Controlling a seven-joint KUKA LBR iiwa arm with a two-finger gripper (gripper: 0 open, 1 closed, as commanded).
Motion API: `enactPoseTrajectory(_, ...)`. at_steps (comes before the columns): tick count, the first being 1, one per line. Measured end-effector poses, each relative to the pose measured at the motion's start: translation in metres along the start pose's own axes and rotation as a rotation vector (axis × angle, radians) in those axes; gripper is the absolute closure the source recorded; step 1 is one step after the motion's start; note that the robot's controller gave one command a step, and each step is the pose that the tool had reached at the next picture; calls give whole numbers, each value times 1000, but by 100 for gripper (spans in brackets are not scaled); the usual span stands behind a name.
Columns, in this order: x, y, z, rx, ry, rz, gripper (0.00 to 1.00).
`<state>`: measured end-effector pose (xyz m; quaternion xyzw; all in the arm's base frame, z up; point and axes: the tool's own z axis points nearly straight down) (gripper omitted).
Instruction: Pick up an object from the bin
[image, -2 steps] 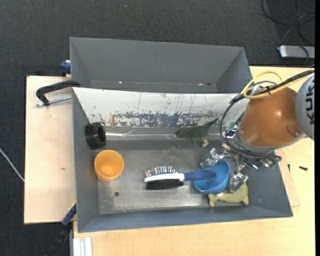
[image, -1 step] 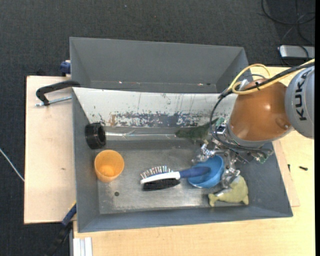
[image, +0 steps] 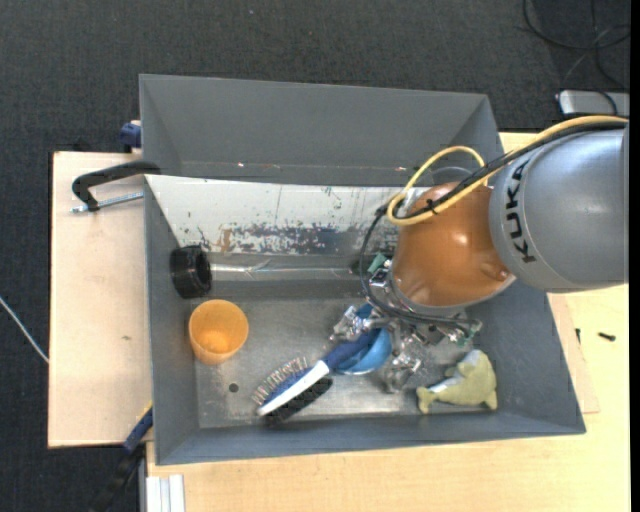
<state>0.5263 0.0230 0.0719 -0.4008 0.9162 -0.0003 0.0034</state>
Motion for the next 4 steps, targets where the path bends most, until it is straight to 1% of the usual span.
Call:
enactPoseTrajectory(1,-33,36,-1,2,-2,-215,0)
enactPoseTrajectory(2,-35,36,-4,5,-7,-214,100)
enactPoseTrajectory(3,-38,35,-57,2,-3,-213,100)
enactPoseTrajectory(4,-40,35,-74,0,-1,-211,100)
